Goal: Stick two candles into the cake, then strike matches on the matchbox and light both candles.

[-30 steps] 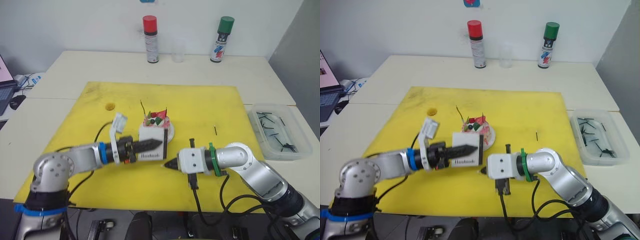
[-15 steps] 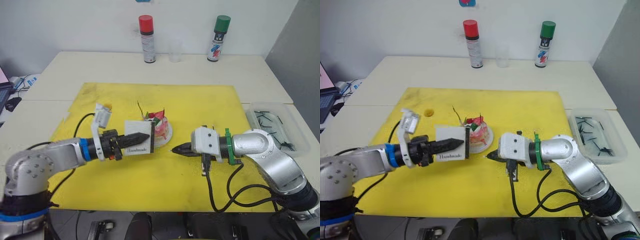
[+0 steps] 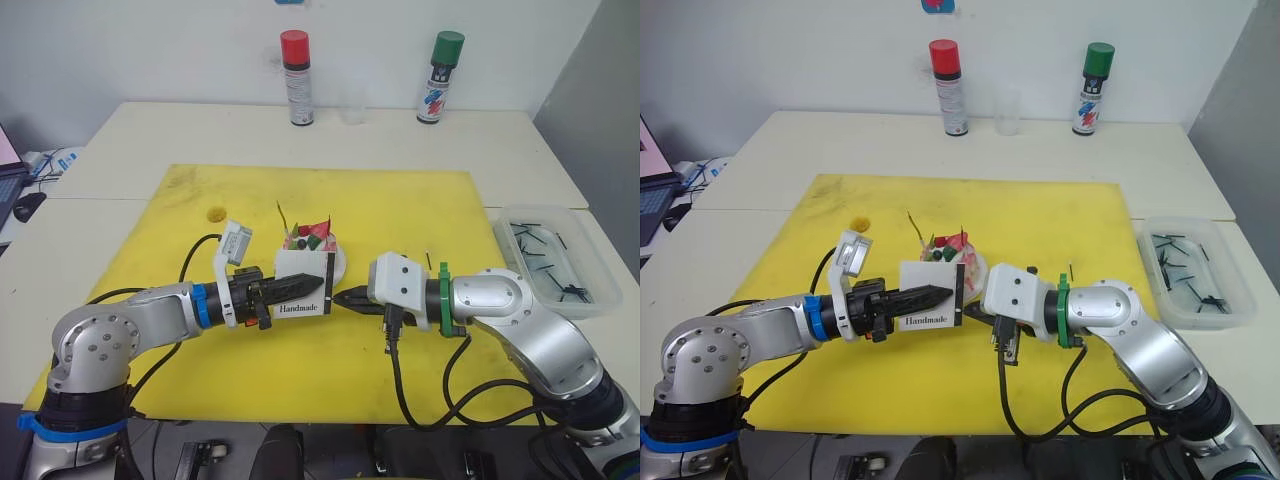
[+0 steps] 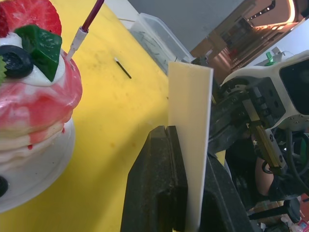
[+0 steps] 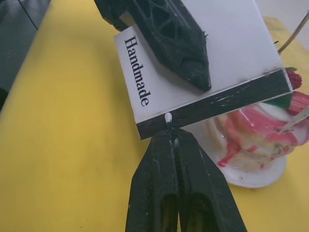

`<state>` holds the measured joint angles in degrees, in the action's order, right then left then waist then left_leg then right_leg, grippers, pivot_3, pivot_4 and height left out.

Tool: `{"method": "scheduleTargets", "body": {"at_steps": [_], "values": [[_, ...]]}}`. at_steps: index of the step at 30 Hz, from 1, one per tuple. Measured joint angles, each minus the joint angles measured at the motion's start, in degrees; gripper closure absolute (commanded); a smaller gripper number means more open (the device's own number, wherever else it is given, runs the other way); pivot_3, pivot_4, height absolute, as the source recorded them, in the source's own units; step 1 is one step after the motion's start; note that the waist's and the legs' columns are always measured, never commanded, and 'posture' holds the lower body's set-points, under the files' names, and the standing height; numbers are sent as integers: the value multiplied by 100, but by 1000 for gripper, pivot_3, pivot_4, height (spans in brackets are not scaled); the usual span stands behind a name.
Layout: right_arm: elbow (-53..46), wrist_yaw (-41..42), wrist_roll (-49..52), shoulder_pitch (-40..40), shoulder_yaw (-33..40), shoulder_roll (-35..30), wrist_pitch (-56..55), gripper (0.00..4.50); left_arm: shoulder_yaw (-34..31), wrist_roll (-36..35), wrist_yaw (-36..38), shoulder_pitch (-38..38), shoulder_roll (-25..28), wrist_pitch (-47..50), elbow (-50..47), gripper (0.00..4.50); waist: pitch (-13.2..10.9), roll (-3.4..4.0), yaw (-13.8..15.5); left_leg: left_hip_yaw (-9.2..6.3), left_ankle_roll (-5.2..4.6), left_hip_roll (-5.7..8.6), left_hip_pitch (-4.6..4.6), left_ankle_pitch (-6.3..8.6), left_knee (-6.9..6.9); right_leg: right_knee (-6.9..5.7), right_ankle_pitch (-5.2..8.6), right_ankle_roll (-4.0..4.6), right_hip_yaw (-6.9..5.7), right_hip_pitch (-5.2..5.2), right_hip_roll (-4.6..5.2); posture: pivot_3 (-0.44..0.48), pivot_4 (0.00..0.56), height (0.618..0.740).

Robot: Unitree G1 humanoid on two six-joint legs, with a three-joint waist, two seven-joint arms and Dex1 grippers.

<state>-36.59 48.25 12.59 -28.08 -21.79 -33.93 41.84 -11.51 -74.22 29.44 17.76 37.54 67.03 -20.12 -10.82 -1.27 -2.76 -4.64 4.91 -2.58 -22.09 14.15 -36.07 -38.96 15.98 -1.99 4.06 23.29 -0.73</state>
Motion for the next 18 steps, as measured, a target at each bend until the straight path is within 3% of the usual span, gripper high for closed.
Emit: {"method": "scheduleTargets", "body": {"at_steps": [18], "values": [[106, 40, -6, -96, 23, -179, -152, 4477, 8, 285, 434, -215, 212, -25, 18, 4500, 0, 0, -15, 0, 0, 0, 0, 0, 0, 1, 0, 0, 0, 0, 0, 0, 150, 740]]}}
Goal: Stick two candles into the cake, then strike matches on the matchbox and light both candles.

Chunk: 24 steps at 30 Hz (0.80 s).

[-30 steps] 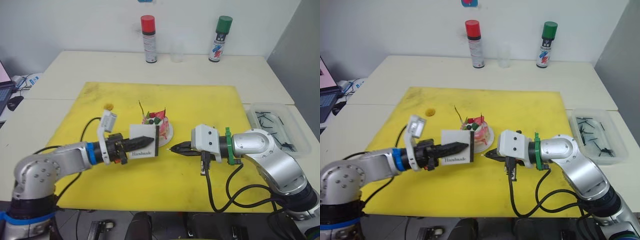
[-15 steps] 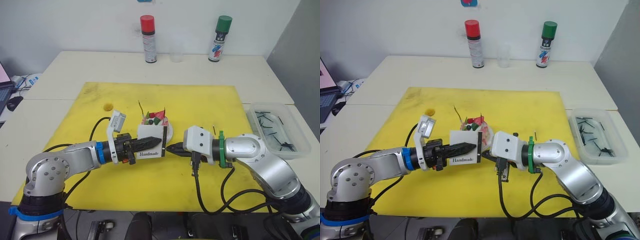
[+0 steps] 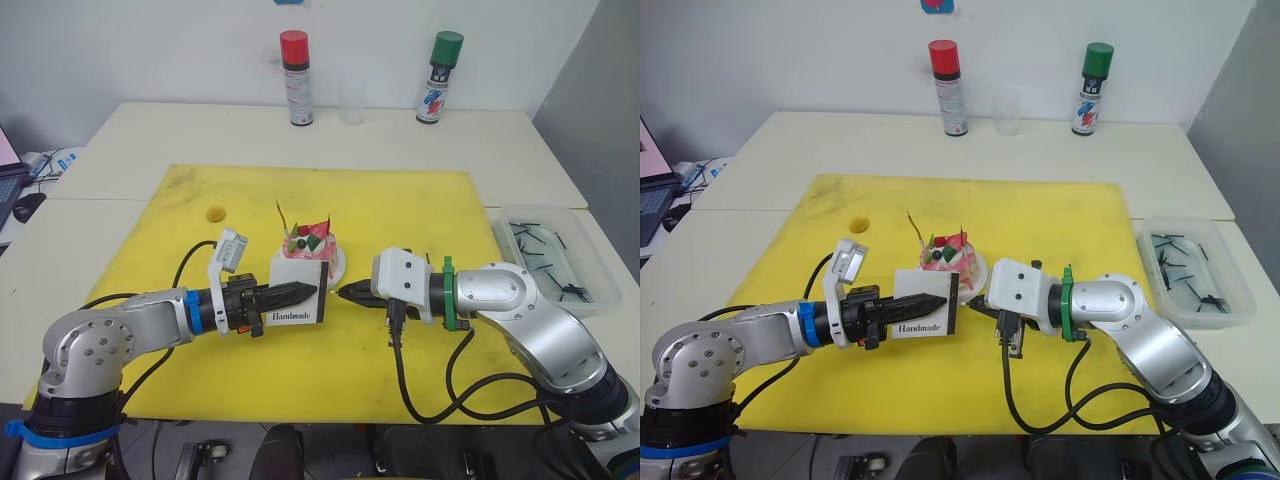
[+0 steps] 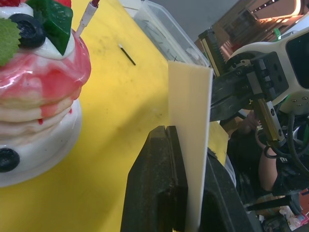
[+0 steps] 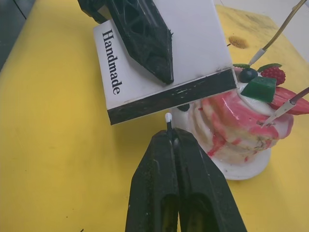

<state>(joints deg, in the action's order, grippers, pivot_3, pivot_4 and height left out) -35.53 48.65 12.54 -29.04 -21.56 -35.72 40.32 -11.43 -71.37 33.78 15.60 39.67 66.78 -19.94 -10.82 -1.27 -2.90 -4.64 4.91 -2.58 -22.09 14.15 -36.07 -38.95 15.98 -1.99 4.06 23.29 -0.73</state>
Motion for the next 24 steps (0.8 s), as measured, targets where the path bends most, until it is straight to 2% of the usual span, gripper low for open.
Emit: {"method": "scheduleTargets", "body": {"at_steps": [24], "values": [[78, 10, -201, -88, -452, 89, -247, 4477, 48, 208, 391, -148, -1, -56, 35, 4500, 0, 0, -3, 0, 0, 0, 0, 0, 0, 0, 0, 0, 0, 1, 0, 0, 150, 740]]}}
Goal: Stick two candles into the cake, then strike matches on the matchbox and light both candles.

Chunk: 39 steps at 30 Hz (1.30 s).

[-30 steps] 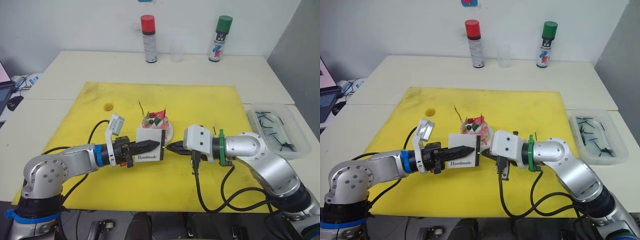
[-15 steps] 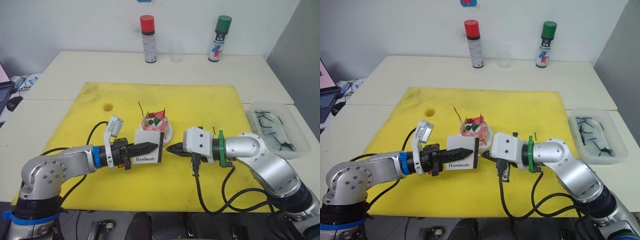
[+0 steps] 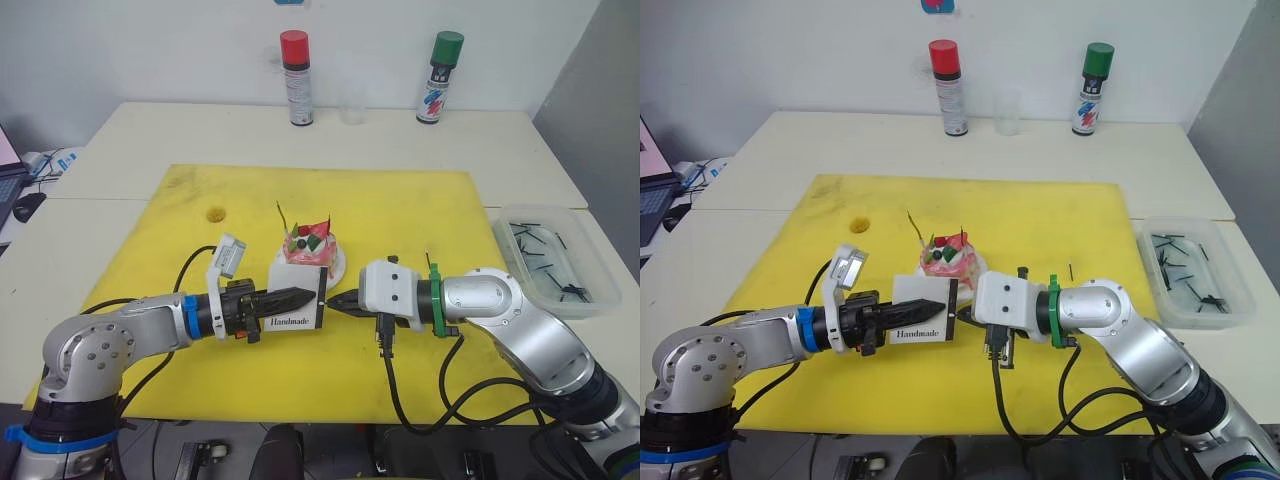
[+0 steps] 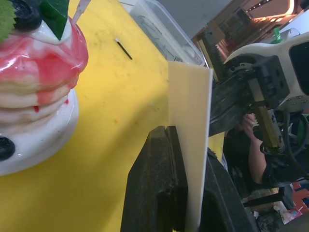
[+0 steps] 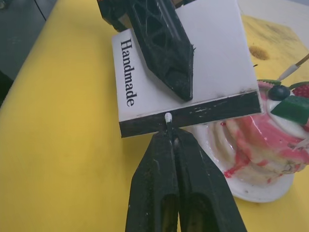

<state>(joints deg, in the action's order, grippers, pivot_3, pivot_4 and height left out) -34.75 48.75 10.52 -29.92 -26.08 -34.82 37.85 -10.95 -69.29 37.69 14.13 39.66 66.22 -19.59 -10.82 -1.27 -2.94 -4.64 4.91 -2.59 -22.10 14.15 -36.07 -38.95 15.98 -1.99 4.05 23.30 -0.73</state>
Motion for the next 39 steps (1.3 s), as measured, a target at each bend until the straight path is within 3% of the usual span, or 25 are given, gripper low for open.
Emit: {"method": "scheduleTargets", "body": {"at_steps": [20, 23, 27, 29, 31, 35, 39], "values": [[352, 81, -534, -218, -227, 147, -252, 4477, 5, -78, -324, 366, -136, 178, 231, 4500, -1, -1, 7, -1, 0, 0, -1, 0, -1, 0, 0, 0, -2, 0, 0, 0, 150, 740], [353, 315, -593, -196, -397, 41, -520, 4477, -24, -410, -339, 1146, -183, 215, 389, 4500, -8, -13, 47, -8, 0, 0, -4, 0, -2, -1, 0, 0, -10, 0, 0, 0, 150, 740], [362, 706, -613, 66, -590, -366, -844, 4477, -818, -1217, -848, 3601, 127, 27, 1536, 4500, -33, -48, 72, -12, 0, 4, -33, -1, -16, 1, -5, -8, -10, 14, 1, 0, 150, 740], [363, 751, -632, 112, -519, -444, -881, 4477, -1054, -1527, -987, 3897, 275, 14, 1635, 4500, -28, -39, -8, 5, 1, 8, -22, -1, -11, 3, -4, -8, 5, 8, 8, 0, 150, 740], [362, 752, -585, 138, -366, -456, -873, 4477, -1088, -1762, -1069, 3723, 414, 198, 1620, 4500, -28, -38, -42, 5, 11, 4, -21, -6, -5, -1, -2, -4, 0, 10, 9, 0, 150, 740], [343, 739, -372, 37, 21, -378, -654, 4477, -1138, -1835, -1127, 2680, 705, 464, 1561, 4500, -31, -39, -50, -2, 19, -9, -38, -10, 0, -6, 1, 9, -14, 31, 3, 0, 150, 740], [401, 692, -214, -818, 395, -148, -343, 4477, -1530, -2005, -926, 1189, 1244, 826, 1284, 4500, -37, -37, -81, 1, 12, -9, -45, -6, 0, -11, 0, 11, -10, 43, 4, 0, 150, 740]]}}
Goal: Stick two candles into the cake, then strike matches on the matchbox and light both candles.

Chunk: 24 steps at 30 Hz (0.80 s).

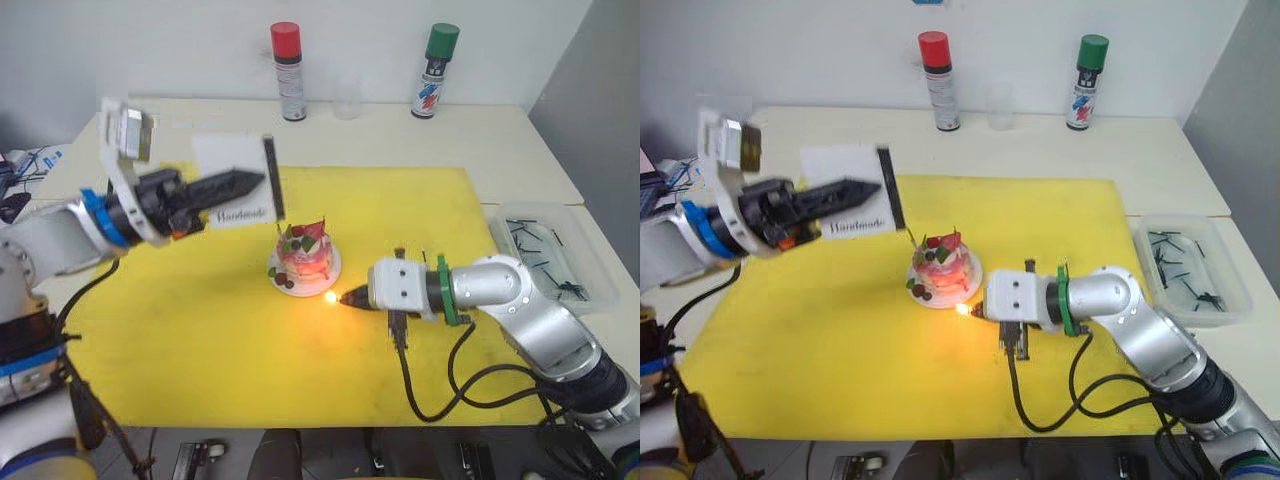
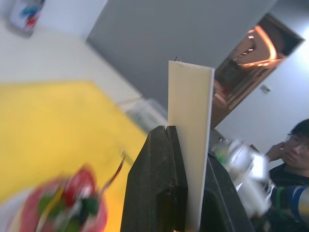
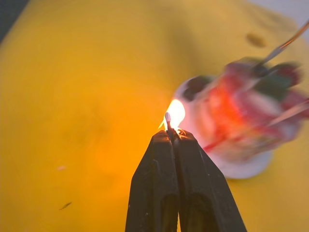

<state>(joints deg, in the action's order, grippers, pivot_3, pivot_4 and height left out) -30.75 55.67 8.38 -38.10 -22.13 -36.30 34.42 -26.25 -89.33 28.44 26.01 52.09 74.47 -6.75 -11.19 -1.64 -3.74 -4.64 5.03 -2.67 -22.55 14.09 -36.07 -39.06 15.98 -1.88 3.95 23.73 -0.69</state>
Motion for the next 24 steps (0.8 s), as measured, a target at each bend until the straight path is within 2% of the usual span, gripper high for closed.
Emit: {"method": "scheduleTargets", "body": {"at_steps": [4, 7, 14, 24], "values": [[409, -38, 80, -922, 297, 248, 134, 4477, -260, -30, 394, -1409, 216, 266, -411, 4500, -2, -1, 73, -4, -3, 2, -1, 1, 0, 3, 3, -3, -5, -2, 1, 0, 150, 740], [1071, -70, -46, -1514, 229, 532, -15, 4477, -181, 393, 690, -2091, 169, 172, -764, 4500, -2, -1, 138, -3, -3, 3, -2, 1, -2, 5, 2, -3, -7, -3, 2, 0, 150, 740], [2810, -54, -733, -2166, -302, 986, -1198, 4477, 553, 1200, 1067, -2299, -183, -350, -1089, 4500, -2, -1, 170, 2, -3, 0, -6, 1, 0, 3, -21, 26, -3, 6, -1, 0, 150, 740], [3938, 18, -1220, -2387, -466, 1598, -2382, 4477, 702, 1523, 1244, -2296, -238, -609, -1100, 4500, -2, -1, 170, 2, -2, -2, -36, 0, 0, 1, -31, 44, -6, 35, -1, 0, 150, 740]]}}
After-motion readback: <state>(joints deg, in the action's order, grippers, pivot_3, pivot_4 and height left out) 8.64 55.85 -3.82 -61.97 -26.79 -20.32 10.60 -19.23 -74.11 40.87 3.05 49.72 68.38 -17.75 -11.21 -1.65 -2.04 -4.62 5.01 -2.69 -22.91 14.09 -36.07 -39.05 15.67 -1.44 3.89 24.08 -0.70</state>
